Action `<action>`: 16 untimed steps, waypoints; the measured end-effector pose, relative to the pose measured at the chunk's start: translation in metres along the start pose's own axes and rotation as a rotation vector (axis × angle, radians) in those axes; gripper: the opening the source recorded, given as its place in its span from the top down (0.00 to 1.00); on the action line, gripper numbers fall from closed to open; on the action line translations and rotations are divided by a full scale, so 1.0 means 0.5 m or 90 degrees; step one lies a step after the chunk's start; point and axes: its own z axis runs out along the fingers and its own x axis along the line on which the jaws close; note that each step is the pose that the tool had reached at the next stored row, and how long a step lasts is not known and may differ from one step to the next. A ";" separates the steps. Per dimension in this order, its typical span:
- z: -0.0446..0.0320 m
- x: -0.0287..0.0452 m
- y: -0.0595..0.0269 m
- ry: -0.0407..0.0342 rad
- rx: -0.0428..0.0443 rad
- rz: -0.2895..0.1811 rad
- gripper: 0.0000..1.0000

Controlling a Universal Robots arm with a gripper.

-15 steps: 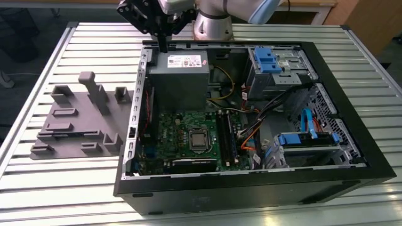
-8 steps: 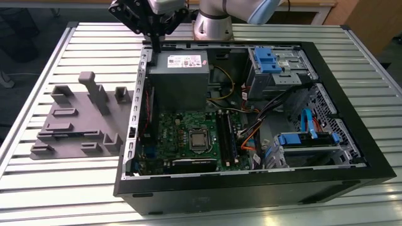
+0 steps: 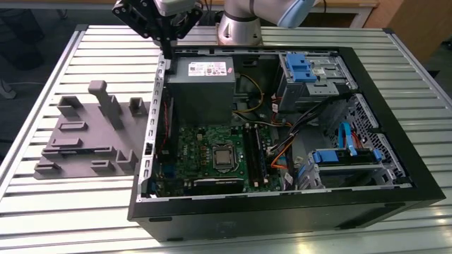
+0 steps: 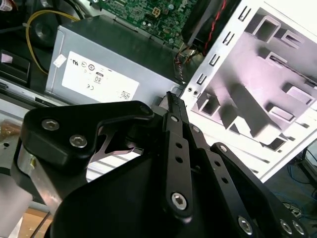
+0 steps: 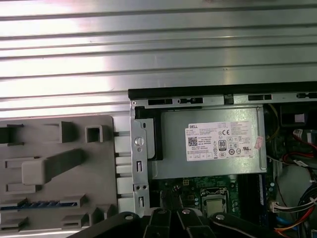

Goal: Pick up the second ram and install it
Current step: 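Reach for the second ram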

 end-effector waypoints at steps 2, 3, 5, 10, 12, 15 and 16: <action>0.000 0.007 -0.001 -0.0001 0.0000 0.000 0.89; 0.000 0.011 -0.001 0.0000 0.0000 0.000 0.89; 0.000 0.018 -0.001 -0.0001 0.0000 0.000 0.89; -0.001 0.036 -0.003 0.0000 0.0001 0.000 0.89; -0.001 0.043 -0.003 0.0000 0.0000 0.000 0.89; -0.001 0.053 -0.004 0.0000 0.0000 0.000 0.89; -0.001 0.057 -0.004 0.0000 0.0000 0.000 0.89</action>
